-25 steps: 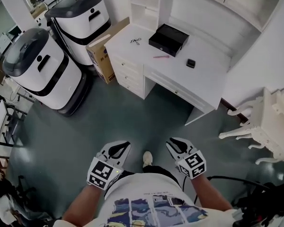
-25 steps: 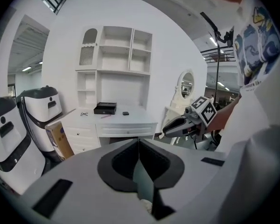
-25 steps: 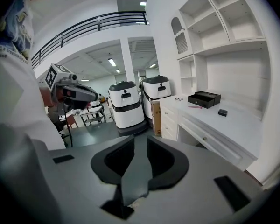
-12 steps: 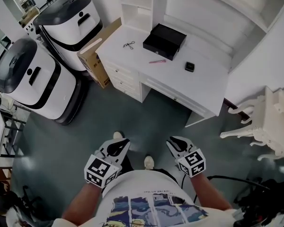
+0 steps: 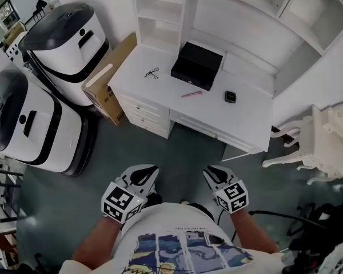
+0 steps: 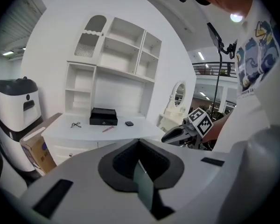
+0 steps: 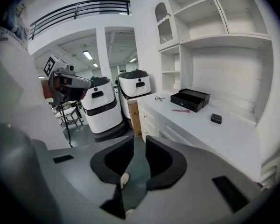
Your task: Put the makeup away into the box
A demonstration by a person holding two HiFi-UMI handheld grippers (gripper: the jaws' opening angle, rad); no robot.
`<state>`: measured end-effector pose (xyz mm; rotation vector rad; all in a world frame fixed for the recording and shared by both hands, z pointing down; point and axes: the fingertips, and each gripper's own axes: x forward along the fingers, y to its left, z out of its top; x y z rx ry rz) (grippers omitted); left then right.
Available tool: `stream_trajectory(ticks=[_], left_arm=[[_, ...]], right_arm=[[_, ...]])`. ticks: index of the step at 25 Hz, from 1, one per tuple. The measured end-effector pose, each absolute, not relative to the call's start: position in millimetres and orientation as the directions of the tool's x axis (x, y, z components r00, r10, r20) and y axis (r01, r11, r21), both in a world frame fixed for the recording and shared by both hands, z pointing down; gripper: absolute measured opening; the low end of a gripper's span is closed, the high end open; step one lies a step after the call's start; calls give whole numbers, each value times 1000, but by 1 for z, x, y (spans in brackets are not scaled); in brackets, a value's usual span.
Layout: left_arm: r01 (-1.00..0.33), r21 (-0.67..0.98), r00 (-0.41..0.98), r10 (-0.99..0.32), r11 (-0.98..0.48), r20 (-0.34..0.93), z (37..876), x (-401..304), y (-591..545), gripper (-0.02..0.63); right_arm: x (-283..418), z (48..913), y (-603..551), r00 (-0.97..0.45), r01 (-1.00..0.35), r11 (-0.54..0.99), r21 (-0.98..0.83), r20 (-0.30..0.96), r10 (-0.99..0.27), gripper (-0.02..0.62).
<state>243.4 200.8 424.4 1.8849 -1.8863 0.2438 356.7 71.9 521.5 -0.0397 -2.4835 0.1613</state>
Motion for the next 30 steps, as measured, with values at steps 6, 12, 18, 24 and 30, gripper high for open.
stream_trajectory(ticks=[6, 12, 18, 24, 30], left_arm=[[-982, 190, 104, -881, -17, 461, 431, 168, 227, 14], [-967, 249, 162, -882, -53, 442, 455, 128, 219, 14], [-959, 254, 228, -869, -123, 440, 456, 108, 183, 14], [-965, 233, 214, -867, -117, 451, 441, 66, 128, 14], [-971, 204, 212, -854, -127, 475, 435, 29, 70, 14]], right_arm=[[296, 527, 71, -784, -138, 984, -115, 619, -38, 106], [272, 543, 39, -755, -278, 955, -102, 638, -152, 133], [259, 556, -32, -709, -422, 904, -71, 647, -281, 158], [241, 583, -123, -653, -523, 850, -63, 671, -352, 224], [225, 615, -209, -582, -589, 807, -38, 713, -391, 273]])
